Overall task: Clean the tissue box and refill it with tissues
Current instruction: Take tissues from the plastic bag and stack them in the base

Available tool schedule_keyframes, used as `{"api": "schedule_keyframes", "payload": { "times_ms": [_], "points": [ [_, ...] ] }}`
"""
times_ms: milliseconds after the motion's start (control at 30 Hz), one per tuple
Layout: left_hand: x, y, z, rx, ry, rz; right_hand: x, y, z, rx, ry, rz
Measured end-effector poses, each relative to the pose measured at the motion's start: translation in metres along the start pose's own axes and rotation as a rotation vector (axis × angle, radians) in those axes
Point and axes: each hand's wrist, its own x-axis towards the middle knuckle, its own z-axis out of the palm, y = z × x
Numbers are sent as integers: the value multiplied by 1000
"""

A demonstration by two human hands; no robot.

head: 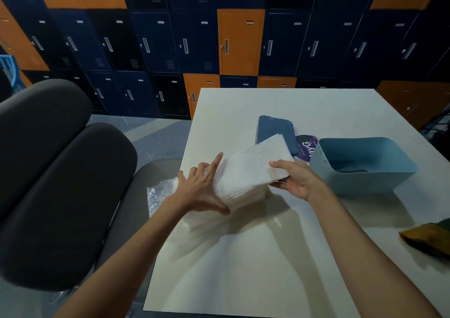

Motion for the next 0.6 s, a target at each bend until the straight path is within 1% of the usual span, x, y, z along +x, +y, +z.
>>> {"api": "schedule_keyframes", "payload": {
  "times_ms": [67, 133, 200, 267, 300, 333, 400, 467, 533, 600],
  "points": [
    [-2, -2, 1, -7, -6, -11, -5, -9, -5, -4, 27, -86],
    [-1, -2, -4, -60, -24, -27, -14, -26, -16, -28, 12, -169],
    [5, 6, -19, -232, 12, -18, -28, -43, -27, -66, -33, -238],
    [14, 29, -39, -430, 120, 46, -44, -58, -39, -128, -107, -302],
    [17, 42, -50, -504, 148, 83, -51, -64, -45, -153, -143, -328],
    [19, 56, -60, -563, 134, 117, -58, -68, -50, -168, -171, -354],
    [21, 79, -74, -627, 6, 160, -71, -74, -63, -165, -192, -395],
    [21, 92, -78, -679, -114, 182, -84, -73, -82, -167, -153, -420],
    [16, 100, -71, -780, -134, 183, -96, -66, -105, -237, -87, -424],
    [11, 107, -55, -917, -100, 160, -105, -51, -126, -363, -2, -386]
  ]
}}
